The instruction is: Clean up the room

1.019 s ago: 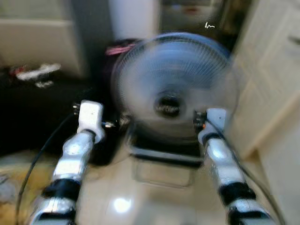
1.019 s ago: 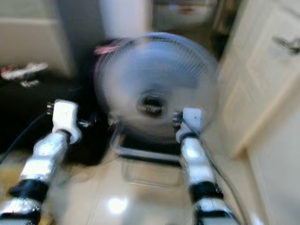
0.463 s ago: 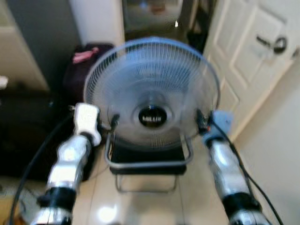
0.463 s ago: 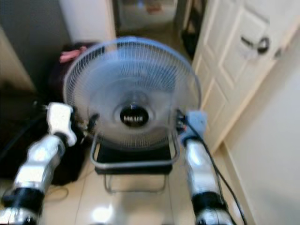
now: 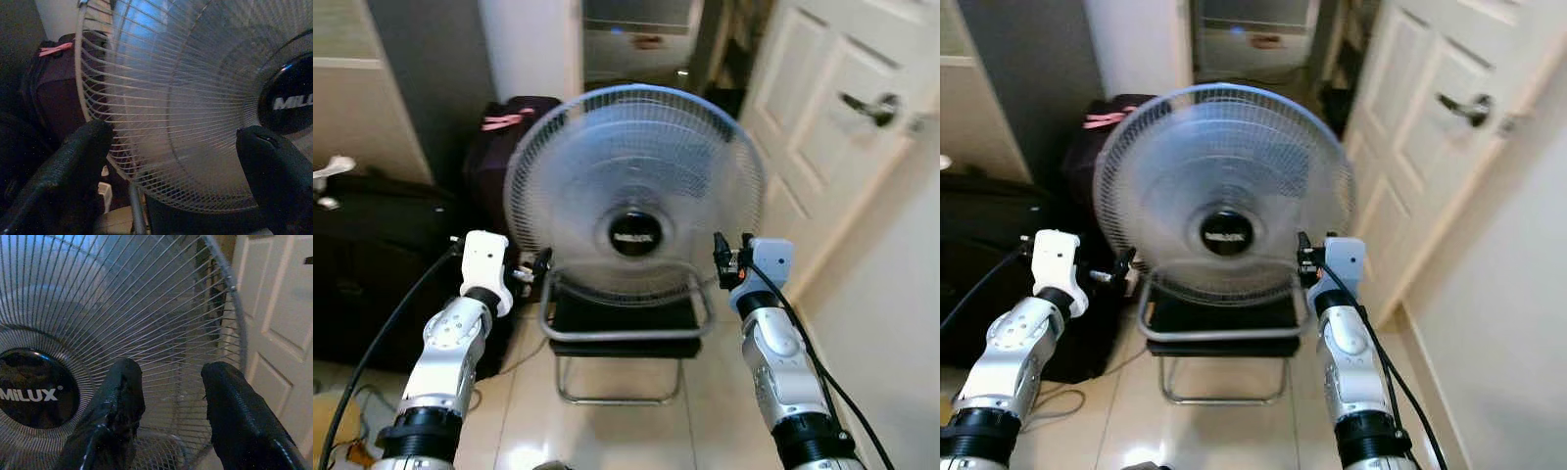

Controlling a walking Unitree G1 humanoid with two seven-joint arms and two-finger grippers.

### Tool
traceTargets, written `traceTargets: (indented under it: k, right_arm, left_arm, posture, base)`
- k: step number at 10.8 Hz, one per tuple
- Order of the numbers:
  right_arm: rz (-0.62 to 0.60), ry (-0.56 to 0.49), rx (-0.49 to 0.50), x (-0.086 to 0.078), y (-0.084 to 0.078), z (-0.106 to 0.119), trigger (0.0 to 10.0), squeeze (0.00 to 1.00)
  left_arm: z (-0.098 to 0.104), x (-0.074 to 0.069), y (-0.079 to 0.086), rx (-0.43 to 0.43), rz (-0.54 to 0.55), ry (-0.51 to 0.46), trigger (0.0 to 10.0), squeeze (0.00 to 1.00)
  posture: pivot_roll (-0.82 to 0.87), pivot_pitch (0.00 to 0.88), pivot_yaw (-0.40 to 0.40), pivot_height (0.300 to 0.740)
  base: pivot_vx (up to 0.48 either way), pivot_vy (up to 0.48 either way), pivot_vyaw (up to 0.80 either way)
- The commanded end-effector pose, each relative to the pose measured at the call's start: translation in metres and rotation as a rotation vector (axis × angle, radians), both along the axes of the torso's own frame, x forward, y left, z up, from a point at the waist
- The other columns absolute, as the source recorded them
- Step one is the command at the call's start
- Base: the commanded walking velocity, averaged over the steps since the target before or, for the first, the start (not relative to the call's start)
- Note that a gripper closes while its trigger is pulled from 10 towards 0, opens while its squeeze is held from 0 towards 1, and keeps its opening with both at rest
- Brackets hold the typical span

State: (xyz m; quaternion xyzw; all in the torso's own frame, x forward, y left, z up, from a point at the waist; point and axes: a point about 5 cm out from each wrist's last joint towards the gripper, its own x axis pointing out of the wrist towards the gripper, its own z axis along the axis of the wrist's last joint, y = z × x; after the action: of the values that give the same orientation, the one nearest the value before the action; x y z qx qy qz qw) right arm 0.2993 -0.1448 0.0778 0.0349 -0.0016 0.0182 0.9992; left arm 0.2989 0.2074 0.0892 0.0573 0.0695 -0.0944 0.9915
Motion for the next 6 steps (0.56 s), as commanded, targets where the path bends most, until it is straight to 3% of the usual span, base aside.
traceTargets:
  k: [1, 6]
  right_arm:
    - [-0.004, 0.001, 0.0, -0.001, -0.001, 0.001, 10.0, 0.0]
    - [-0.054, 0.027, -0.017, -0.024, -0.01, -0.009, 10.0, 0.0]
  left_arm:
    - [0.004, 0.0, 0.0, -0.004, 0.003, -0.012, 10.0, 0.0]
    - [0.011, -0.023, 0.004, 0.035, -0.037, -0.033, 10.0, 0.0]
  posture:
    - [-0.03, 0.0, -0.019, 0.74]
    - [-0.01, 0.0, -0.009, 0.74]
  base:
    - [0.0, 0.0, 0.0]
    - [0.0, 0.0, 0.0]
